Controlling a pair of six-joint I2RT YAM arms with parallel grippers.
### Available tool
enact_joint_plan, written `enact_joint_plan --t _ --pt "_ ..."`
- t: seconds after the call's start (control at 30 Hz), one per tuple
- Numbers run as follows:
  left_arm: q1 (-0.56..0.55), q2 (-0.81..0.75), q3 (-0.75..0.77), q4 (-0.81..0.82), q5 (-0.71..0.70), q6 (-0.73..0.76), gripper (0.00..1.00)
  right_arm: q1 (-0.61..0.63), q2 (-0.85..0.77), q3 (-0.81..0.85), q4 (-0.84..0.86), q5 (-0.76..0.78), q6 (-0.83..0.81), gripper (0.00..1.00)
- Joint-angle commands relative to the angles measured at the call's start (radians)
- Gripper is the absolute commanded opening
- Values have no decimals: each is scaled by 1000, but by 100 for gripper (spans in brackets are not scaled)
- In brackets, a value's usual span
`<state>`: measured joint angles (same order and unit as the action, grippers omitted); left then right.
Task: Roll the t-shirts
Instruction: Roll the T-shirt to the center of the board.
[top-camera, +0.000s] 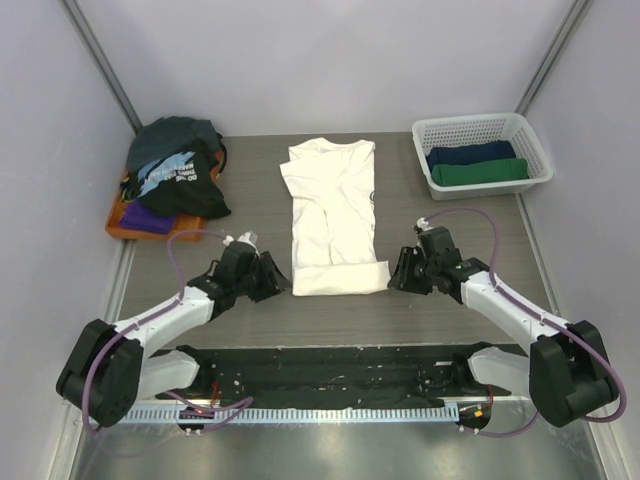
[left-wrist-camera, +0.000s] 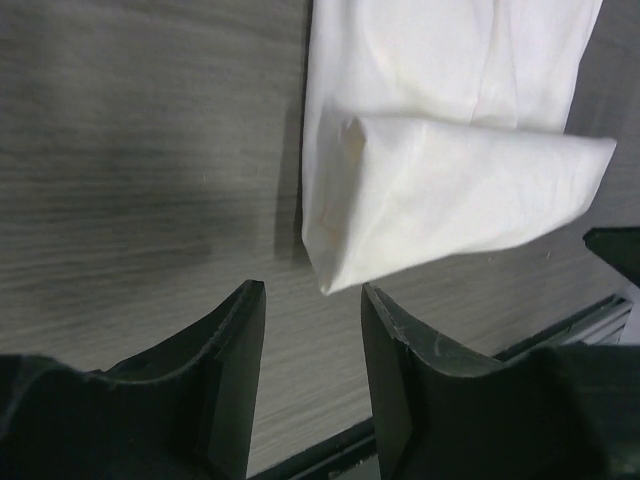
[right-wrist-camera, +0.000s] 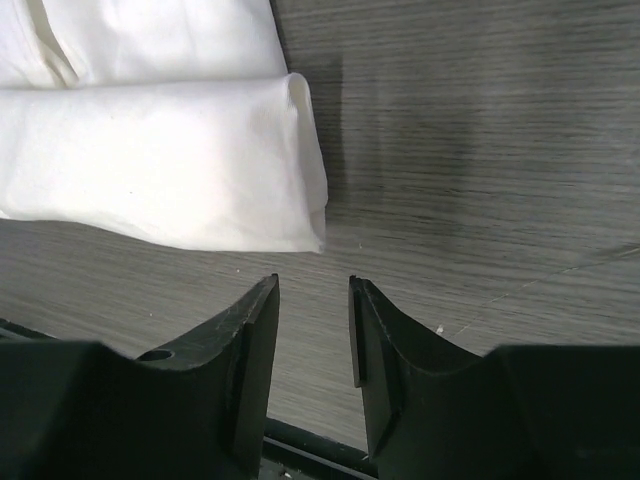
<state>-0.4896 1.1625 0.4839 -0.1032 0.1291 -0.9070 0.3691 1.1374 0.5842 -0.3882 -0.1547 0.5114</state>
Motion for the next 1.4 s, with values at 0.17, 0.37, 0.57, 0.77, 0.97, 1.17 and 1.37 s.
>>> enact_joint_plan --t 0.17,0.37,0.57,0.77,0.97,1.17,1.37 --pt "-64 48 -39 129 26 -69 45 1 56 -24 146 -66 12 40" --pt "-66 103 -18 155 7 -55 42 -1 99 -7 152 -16 -10 40" --pt "-67 140 -13 172 -3 -55 34 1 150 3 176 -35 -14 34" --pt "-70 158 -22 235 14 -67 24 1 121 -6 181 -52 -11 16" --pt "-70 138 -33 254 7 -66 0 1 82 -3 144 -54 -17 1" --pt "-70 51 -51 172 20 -69 0 1 4 -24 83 -81 7 1" --pt "-79 -53 -123 152 81 -119 0 2 -86 -70 25 -147 42 1"
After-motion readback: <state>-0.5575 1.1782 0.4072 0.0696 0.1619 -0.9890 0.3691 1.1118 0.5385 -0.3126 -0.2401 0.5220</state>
